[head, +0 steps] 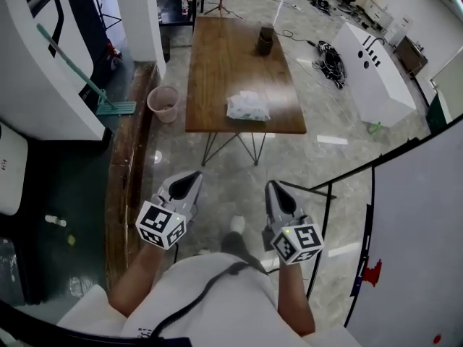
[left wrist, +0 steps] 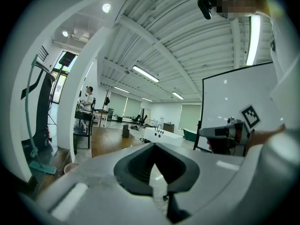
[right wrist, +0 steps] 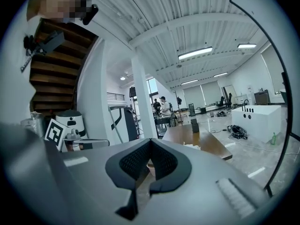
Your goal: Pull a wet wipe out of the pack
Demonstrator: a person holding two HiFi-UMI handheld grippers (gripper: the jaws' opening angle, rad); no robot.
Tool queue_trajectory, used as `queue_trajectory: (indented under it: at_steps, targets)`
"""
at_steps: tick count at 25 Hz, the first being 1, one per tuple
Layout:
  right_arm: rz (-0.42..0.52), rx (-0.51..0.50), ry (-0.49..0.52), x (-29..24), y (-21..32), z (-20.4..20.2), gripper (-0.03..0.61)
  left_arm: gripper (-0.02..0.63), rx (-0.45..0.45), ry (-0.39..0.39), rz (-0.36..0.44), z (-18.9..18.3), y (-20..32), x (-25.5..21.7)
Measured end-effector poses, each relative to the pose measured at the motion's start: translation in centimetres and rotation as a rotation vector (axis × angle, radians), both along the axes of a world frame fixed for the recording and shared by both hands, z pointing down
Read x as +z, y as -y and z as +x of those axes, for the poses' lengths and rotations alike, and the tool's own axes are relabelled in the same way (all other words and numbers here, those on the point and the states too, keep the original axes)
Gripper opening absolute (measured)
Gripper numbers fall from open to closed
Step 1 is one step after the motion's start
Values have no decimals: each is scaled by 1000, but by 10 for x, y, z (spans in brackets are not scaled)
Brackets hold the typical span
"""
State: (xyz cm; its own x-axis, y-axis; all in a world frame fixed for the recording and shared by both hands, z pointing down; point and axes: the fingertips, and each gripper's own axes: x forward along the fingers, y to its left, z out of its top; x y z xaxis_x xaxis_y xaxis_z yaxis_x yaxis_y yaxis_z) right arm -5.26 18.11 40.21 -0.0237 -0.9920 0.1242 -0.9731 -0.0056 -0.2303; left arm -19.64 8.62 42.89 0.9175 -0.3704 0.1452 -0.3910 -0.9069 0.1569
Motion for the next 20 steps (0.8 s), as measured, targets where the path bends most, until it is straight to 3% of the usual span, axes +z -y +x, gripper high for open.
queue_trajectory:
  at_steps: [8,20]
  targets:
    - [19,-43,9,-3,41,40,8,3,-48,27,39,40,36,-9]
    - [-22,-140,-32,0,102,111,9,5,-83,22,1,117,82,-10]
